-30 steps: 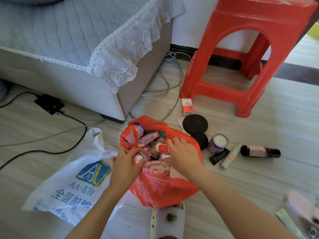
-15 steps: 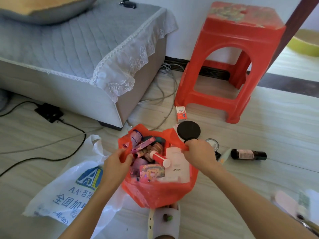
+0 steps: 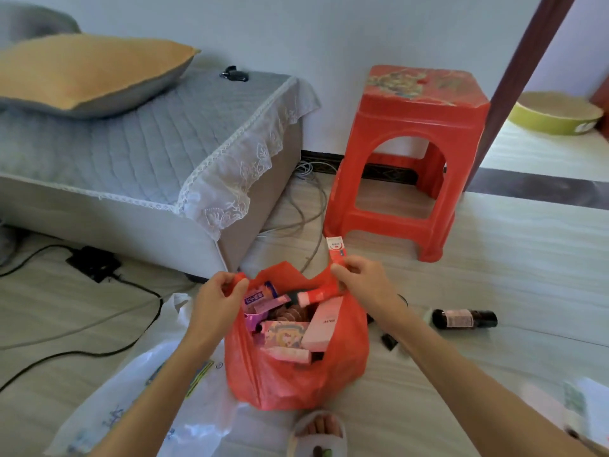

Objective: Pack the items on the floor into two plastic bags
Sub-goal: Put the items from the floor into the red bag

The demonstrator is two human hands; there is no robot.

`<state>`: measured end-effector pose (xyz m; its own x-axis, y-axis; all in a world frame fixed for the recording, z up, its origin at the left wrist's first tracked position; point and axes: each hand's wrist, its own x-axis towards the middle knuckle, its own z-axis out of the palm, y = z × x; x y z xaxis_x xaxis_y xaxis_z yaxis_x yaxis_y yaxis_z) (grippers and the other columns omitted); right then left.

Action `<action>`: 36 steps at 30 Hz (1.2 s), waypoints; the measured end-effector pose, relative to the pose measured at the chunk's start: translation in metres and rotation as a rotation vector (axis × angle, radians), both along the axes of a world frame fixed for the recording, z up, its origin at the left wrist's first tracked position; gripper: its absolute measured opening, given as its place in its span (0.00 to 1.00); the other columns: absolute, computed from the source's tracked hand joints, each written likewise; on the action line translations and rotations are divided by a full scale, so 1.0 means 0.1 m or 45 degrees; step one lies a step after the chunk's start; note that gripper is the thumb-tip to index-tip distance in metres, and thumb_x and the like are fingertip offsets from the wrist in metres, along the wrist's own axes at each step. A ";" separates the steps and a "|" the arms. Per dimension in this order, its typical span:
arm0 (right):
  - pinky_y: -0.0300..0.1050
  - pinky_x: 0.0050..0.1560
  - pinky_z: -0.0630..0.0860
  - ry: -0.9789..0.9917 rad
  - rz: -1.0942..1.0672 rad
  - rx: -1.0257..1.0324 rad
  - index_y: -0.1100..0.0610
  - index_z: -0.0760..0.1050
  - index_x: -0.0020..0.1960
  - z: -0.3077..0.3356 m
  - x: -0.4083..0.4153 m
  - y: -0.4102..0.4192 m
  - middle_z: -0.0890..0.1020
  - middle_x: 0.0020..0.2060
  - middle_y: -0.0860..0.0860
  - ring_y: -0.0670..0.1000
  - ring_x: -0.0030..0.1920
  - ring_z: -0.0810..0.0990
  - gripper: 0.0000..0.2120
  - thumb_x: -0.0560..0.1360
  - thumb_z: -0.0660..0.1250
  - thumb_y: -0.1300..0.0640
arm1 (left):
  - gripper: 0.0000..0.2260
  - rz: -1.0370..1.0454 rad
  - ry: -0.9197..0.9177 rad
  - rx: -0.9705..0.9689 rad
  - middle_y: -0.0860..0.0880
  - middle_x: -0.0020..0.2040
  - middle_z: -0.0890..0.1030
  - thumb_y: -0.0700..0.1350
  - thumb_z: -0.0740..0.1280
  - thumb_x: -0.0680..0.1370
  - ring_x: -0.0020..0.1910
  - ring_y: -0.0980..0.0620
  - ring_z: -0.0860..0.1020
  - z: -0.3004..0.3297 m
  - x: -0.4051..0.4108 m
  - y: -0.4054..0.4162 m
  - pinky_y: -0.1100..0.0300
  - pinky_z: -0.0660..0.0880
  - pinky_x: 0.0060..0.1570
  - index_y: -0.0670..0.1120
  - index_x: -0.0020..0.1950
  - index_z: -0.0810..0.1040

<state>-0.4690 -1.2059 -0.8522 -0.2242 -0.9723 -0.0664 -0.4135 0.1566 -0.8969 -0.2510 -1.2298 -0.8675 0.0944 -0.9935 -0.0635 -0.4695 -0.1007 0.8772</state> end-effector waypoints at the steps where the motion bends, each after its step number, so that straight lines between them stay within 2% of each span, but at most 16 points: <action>1: 0.45 0.42 0.69 0.035 0.030 0.014 0.48 0.70 0.28 -0.04 0.00 0.06 0.75 0.28 0.48 0.47 0.33 0.73 0.16 0.74 0.65 0.60 | 0.04 -0.028 -0.001 0.024 0.46 0.38 0.79 0.41 0.66 0.76 0.38 0.49 0.76 -0.04 0.01 0.07 0.54 0.72 0.42 0.44 0.41 0.76; 4: 0.47 0.43 0.70 0.126 0.065 0.060 0.51 0.71 0.28 -0.15 -0.03 0.27 0.76 0.28 0.49 0.50 0.35 0.75 0.16 0.73 0.65 0.61 | 0.05 -0.068 -0.057 0.038 0.44 0.37 0.79 0.42 0.67 0.75 0.37 0.49 0.75 -0.13 0.02 0.26 0.55 0.71 0.39 0.43 0.39 0.77; 7: 0.45 0.42 0.69 0.259 -0.073 0.088 0.60 0.79 0.39 -0.22 -0.10 0.38 0.80 0.32 0.53 0.50 0.37 0.76 0.07 0.73 0.66 0.59 | 0.06 -0.009 -0.265 -0.065 0.49 0.34 0.77 0.43 0.67 0.75 0.35 0.51 0.75 -0.15 0.05 0.39 0.59 0.67 0.34 0.42 0.41 0.77; 8: 0.44 0.41 0.68 0.314 -0.131 0.086 0.61 0.80 0.42 -0.22 -0.12 0.42 0.80 0.34 0.53 0.50 0.38 0.76 0.07 0.73 0.66 0.58 | 0.07 0.023 -0.323 -0.104 0.49 0.33 0.77 0.43 0.66 0.76 0.34 0.52 0.74 -0.15 0.07 0.43 0.60 0.66 0.33 0.42 0.40 0.77; 11: 0.42 0.42 0.66 0.466 -0.224 0.049 0.59 0.80 0.46 -0.24 -0.17 0.54 0.81 0.39 0.51 0.51 0.43 0.77 0.07 0.74 0.66 0.56 | 0.07 0.083 -0.410 -0.175 0.51 0.32 0.75 0.44 0.65 0.76 0.31 0.56 0.72 -0.11 0.16 0.54 0.67 0.64 0.31 0.43 0.39 0.75; 14: 0.41 0.44 0.67 0.530 -0.209 -0.010 0.57 0.79 0.48 -0.25 -0.20 0.65 0.82 0.44 0.51 0.51 0.47 0.78 0.07 0.74 0.65 0.56 | 0.08 0.047 -0.488 -0.187 0.49 0.33 0.77 0.44 0.65 0.77 0.33 0.52 0.74 -0.13 0.22 0.62 0.64 0.67 0.31 0.44 0.39 0.75; 16: 0.40 0.44 0.66 0.594 -0.136 -0.034 0.57 0.78 0.50 -0.26 -0.20 0.70 0.81 0.46 0.51 0.51 0.48 0.77 0.08 0.74 0.64 0.56 | 0.06 0.007 -0.528 -0.166 0.49 0.34 0.77 0.44 0.64 0.77 0.33 0.53 0.74 -0.14 0.23 0.64 0.62 0.66 0.31 0.45 0.40 0.75; 19: 0.41 0.45 0.68 0.662 -0.068 -0.056 0.56 0.76 0.54 -0.24 -0.20 0.76 0.80 0.49 0.50 0.50 0.50 0.77 0.09 0.75 0.62 0.56 | 0.05 -0.105 -0.604 -0.123 0.48 0.38 0.78 0.43 0.64 0.77 0.34 0.56 0.73 -0.14 0.22 0.65 0.67 0.64 0.31 0.43 0.46 0.77; 21: 0.44 0.47 0.71 0.776 -0.023 -0.079 0.56 0.76 0.54 -0.23 -0.20 0.81 0.80 0.48 0.50 0.51 0.50 0.77 0.10 0.76 0.62 0.54 | 0.08 -0.180 -0.688 -0.117 0.46 0.43 0.79 0.44 0.64 0.76 0.39 0.51 0.76 -0.11 0.21 0.66 0.64 0.69 0.35 0.42 0.50 0.78; 22: 0.45 0.45 0.72 0.867 0.011 -0.126 0.56 0.76 0.52 -0.21 -0.20 0.83 0.80 0.46 0.50 0.52 0.47 0.78 0.09 0.76 0.62 0.53 | 0.10 -0.217 -0.763 -0.170 0.45 0.45 0.80 0.47 0.64 0.76 0.42 0.47 0.78 -0.07 0.21 0.66 0.58 0.73 0.40 0.42 0.52 0.78; 24: 0.45 0.36 0.74 1.118 0.120 -0.252 0.56 0.78 0.46 -0.17 -0.24 0.84 0.81 0.38 0.50 0.53 0.39 0.80 0.09 0.71 0.69 0.51 | 0.18 -0.311 -0.906 -0.370 0.43 0.47 0.82 0.53 0.60 0.74 0.44 0.42 0.80 0.09 0.16 0.62 0.50 0.76 0.43 0.42 0.53 0.79; 26: 0.42 0.32 0.75 1.322 0.142 -0.351 0.53 0.78 0.45 -0.05 -0.33 0.81 0.82 0.35 0.47 0.50 0.35 0.81 0.15 0.63 0.73 0.47 | 0.22 -0.406 -0.967 -0.586 0.42 0.49 0.81 0.55 0.57 0.72 0.46 0.41 0.80 0.35 0.04 0.53 0.49 0.77 0.44 0.41 0.55 0.78; 28: 0.42 0.37 0.78 1.410 0.110 -0.437 0.52 0.78 0.49 0.14 -0.49 0.78 0.83 0.38 0.46 0.49 0.38 0.82 0.21 0.60 0.74 0.44 | 0.22 -0.535 -1.053 -0.758 0.43 0.55 0.79 0.54 0.58 0.72 0.51 0.42 0.79 0.62 -0.14 0.47 0.50 0.77 0.48 0.42 0.59 0.75; 31: 0.49 0.49 0.79 1.468 0.035 -0.478 0.55 0.77 0.57 0.41 -0.79 0.83 0.83 0.48 0.50 0.52 0.49 0.82 0.26 0.63 0.72 0.43 | 0.23 -0.712 -1.156 -0.922 0.42 0.60 0.76 0.54 0.58 0.71 0.57 0.42 0.77 0.92 -0.50 0.45 0.49 0.75 0.54 0.45 0.63 0.72; 33: 0.54 0.55 0.77 1.531 -0.008 -0.456 0.55 0.75 0.60 0.54 -1.03 0.93 0.82 0.52 0.52 0.54 0.54 0.81 0.28 0.65 0.72 0.42 | 0.25 -0.774 -1.205 -0.963 0.42 0.61 0.76 0.54 0.57 0.71 0.57 0.41 0.77 1.02 -0.76 0.45 0.47 0.75 0.54 0.45 0.63 0.73; 36: 0.58 0.59 0.74 1.624 -0.079 -0.481 0.56 0.75 0.61 0.65 -1.45 1.16 0.82 0.54 0.53 0.55 0.57 0.80 0.27 0.67 0.70 0.43 | 0.27 -0.908 -1.267 -0.974 0.41 0.63 0.75 0.57 0.56 0.71 0.60 0.40 0.75 1.09 -1.24 0.47 0.45 0.73 0.56 0.47 0.66 0.70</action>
<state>-0.6140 -1.0894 -0.7874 0.0288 -0.8703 0.4916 -0.9923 0.0342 0.1186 -0.3748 -1.1828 -0.7584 -0.7395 -0.6069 0.2913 -0.6555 0.7476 -0.1067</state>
